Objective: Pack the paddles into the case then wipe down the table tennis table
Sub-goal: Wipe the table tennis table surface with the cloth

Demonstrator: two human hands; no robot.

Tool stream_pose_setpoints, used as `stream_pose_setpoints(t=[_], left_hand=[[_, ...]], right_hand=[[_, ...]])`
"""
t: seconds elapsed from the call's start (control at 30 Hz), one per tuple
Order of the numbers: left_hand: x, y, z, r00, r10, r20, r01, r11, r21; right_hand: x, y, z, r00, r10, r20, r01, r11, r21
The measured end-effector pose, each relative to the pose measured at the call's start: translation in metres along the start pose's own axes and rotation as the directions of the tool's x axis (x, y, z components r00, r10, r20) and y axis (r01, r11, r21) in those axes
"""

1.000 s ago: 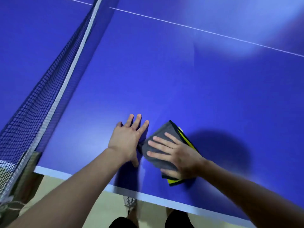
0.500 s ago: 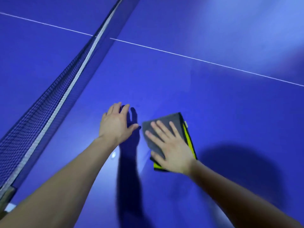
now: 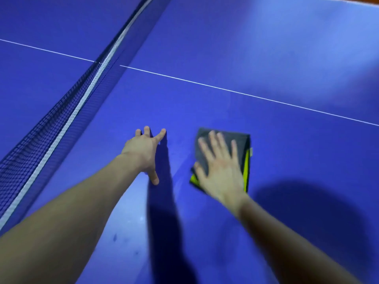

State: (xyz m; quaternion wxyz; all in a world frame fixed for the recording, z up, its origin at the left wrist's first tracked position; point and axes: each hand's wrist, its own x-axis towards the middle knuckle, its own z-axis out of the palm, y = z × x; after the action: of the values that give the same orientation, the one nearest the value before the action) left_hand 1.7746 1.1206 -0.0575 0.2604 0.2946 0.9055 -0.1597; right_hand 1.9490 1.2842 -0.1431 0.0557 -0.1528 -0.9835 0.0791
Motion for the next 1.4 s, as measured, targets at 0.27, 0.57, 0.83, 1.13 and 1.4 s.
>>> stream_pose_setpoints(t=[0.27, 0.57, 0.83, 1.13, 1.4], left_hand=[[0.000, -0.006, 0.003, 1.000, 0.018, -0.006, -0.017, 0.994, 0.106], [-0.006, -0.009, 0.001, 0.999, 0.023, -0.041, -0.018, 0.994, 0.106], [-0.007, -0.007, 0.000, 0.999, 0.023, -0.032, -0.020, 0.996, 0.087], [-0.005, -0.006, 0.002, 0.998, 0.029, -0.047, -0.024, 0.994, 0.103], [-0.006, -0.007, 0.000, 0.999, 0.017, -0.035, -0.015, 0.998, 0.062]], right_hand=[[0.036, 0.097, -0.009, 0.671, -0.727, 0.149, 0.712, 0.687, 0.146], [0.119, 0.050, -0.001, 0.999, 0.027, -0.018, -0.027, 1.000, -0.011], [0.052, 0.071, -0.012, 0.644, -0.745, 0.174, 0.723, 0.667, 0.181], [0.161, 0.035, 0.002, 0.988, 0.152, 0.013, -0.152, 0.988, -0.010], [0.041, 0.073, -0.014, 0.879, -0.460, 0.129, 0.451, 0.888, 0.093]])
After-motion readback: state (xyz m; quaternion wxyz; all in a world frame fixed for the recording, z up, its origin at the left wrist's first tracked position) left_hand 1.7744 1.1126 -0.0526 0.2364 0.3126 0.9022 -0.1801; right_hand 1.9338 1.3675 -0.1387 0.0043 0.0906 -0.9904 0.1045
